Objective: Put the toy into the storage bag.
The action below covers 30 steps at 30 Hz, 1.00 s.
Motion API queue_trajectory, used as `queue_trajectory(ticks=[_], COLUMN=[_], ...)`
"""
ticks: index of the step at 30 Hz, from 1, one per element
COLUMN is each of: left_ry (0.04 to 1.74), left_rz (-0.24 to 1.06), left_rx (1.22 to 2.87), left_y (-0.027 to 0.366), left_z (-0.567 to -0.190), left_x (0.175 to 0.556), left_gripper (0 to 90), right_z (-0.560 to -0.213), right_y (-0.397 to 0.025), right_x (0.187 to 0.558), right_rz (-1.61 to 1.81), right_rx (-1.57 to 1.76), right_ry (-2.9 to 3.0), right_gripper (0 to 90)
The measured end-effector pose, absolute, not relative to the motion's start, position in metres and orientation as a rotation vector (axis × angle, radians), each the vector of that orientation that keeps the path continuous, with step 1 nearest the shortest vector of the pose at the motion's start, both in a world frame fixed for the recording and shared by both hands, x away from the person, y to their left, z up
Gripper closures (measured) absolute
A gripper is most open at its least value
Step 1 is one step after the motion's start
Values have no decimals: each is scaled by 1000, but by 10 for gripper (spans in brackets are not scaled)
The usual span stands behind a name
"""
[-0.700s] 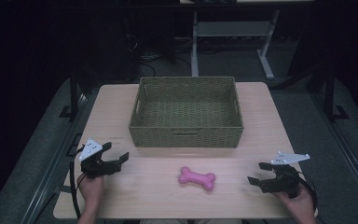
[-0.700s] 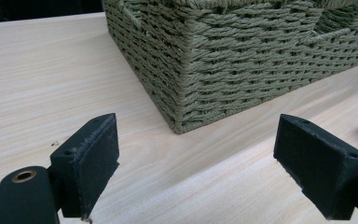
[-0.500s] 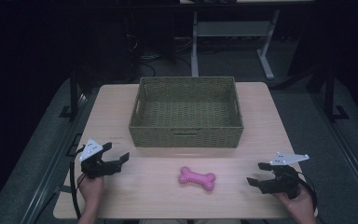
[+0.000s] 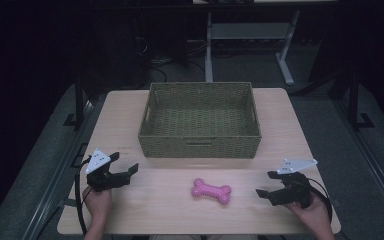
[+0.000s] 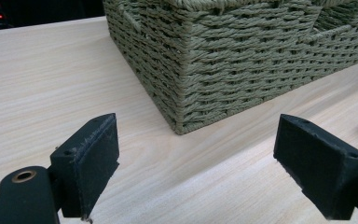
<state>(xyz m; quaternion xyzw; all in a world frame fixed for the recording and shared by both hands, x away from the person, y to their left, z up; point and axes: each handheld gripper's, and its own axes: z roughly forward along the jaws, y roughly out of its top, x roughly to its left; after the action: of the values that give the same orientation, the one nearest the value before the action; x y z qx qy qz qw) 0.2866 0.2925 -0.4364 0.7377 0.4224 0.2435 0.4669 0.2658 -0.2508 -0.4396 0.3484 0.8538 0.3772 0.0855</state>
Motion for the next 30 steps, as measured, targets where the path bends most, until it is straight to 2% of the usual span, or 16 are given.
queue_trajectory(ticks=[30], left_ry=[1007], left_rz=[594], left_rx=[1811], left_y=[292], left_z=[-434], left_x=[283], left_gripper=[136], right_z=[-404], right_y=[-189], right_x=[276], right_rz=[1086], right_rx=[787], right_ry=[2739], right_gripper=[188])
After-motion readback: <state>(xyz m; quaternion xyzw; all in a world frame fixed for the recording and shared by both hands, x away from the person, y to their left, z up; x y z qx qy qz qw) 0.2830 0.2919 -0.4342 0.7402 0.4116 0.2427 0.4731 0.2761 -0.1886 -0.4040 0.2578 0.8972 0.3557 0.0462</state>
